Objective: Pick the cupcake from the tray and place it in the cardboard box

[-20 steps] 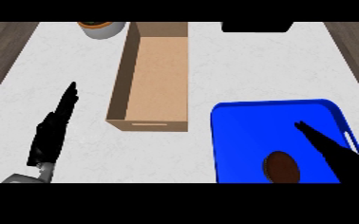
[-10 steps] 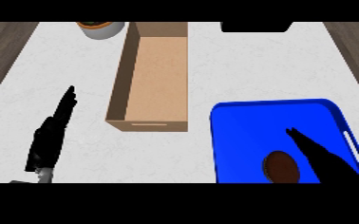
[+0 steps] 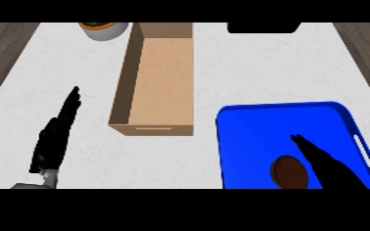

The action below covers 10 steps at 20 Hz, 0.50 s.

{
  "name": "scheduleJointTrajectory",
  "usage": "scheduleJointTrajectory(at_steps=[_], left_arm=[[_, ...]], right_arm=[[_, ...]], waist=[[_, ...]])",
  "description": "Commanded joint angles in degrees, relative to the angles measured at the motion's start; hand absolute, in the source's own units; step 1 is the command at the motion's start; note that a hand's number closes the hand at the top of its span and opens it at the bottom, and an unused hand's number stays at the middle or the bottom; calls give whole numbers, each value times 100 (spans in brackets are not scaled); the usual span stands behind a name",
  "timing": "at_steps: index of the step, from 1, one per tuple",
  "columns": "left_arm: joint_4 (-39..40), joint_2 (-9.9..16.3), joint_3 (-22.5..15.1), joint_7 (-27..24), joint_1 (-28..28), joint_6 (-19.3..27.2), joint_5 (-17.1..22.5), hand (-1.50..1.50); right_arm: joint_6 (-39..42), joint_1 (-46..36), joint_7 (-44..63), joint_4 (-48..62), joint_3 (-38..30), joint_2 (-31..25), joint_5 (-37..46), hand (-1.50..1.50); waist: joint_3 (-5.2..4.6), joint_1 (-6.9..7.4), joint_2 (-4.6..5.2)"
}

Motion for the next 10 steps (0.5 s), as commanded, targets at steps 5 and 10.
scheduleJointTrajectory(at_steps=[5,10], left_arm=[[-180,-268,310,256,64,-219,-329,0],[237,-209,699,-101,-94,-728,-221,0]], right_arm=[[98,166,-137,-50,-43,442,447,-150],[410,-10,-213,-10,-390,499,321,-150]], waist=[[-1,-3,-3],[-2,-4,0]])
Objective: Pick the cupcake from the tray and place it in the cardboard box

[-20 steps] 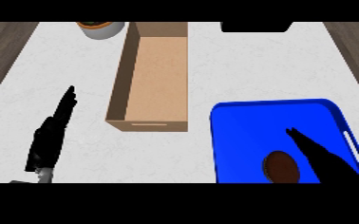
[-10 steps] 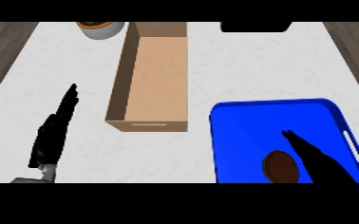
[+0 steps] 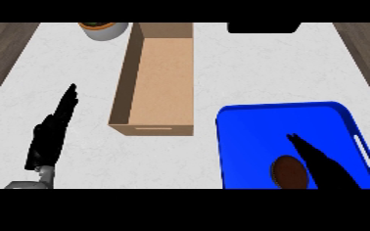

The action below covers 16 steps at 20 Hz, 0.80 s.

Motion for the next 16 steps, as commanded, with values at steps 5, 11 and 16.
scheduleJointTrajectory(at_steps=[5,11,16], left_arm=[[-190,-523,-132,55,86,87,-545,0],[144,-522,273,-363,173,-188,-572,0],[-164,-587,385,-128,233,-364,-542,0]], right_arm=[[-103,-171,-345,630,-150,364,296,-150],[211,-170,-484,713,-238,357,436,-150],[-76,-99,-758,1166,-156,664,590,150]], waist=[[-1,3,1],[-2,5,1],[-1,10,0]])
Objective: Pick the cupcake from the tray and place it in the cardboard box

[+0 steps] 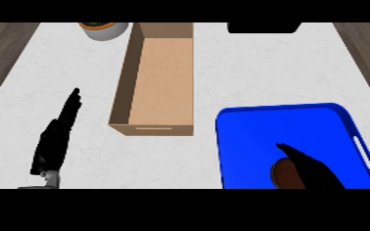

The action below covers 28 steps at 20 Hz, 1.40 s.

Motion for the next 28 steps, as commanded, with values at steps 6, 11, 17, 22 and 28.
scheduleJointTrajectory(at_steps=[6,11,17,22,28], left_arm=[[40,-89,164,-90,-22,-148,-44,0],[-62,-37,339,68,-80,-287,-46,0],[37,-98,268,160,-126,-203,-144,0],[-50,-134,150,245,-194,-174,-262,0],[-99,-129,182,232,-233,-226,-237,0]], right_arm=[[-1179,-67,-480,436,139,92,1086,150],[-1182,-112,-683,99,-156,-66,1083,150],[-1543,72,2011,-438,679,1408,2696,150],[-1691,-172,4214,-628,1734,1786,3857,150],[-1188,-822,5938,-1062,3100,1801,4620,150]], waist=[[2,-4,0],[1,-3,-1],[-17,-65,-13],[-16,-27,-16],[-6,14,-16]])
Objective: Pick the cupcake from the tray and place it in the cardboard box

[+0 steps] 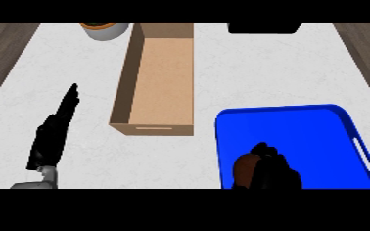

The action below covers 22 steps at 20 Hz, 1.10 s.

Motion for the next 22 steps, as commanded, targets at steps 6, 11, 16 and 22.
scheduleJointTrajectory(at_steps=[6,11,16,22], left_arm=[[-90,-3,-41,136,-120,-61,-47,0],[138,-62,42,100,-261,-92,36,0],[48,-129,-83,215,-241,-82,-74,0],[-3,-250,-210,77,-219,18,-213,0]], right_arm=[[-615,-1655,1247,-709,1096,121,305,150],[-662,-2875,1684,-428,1361,122,22,150],[-508,-4370,1548,145,478,122,-954,150],[-711,-5399,1472,1397,-361,122,-1608,150]], waist=[[14,89,2],[6,115,21],[6,202,35],[6,261,46]])
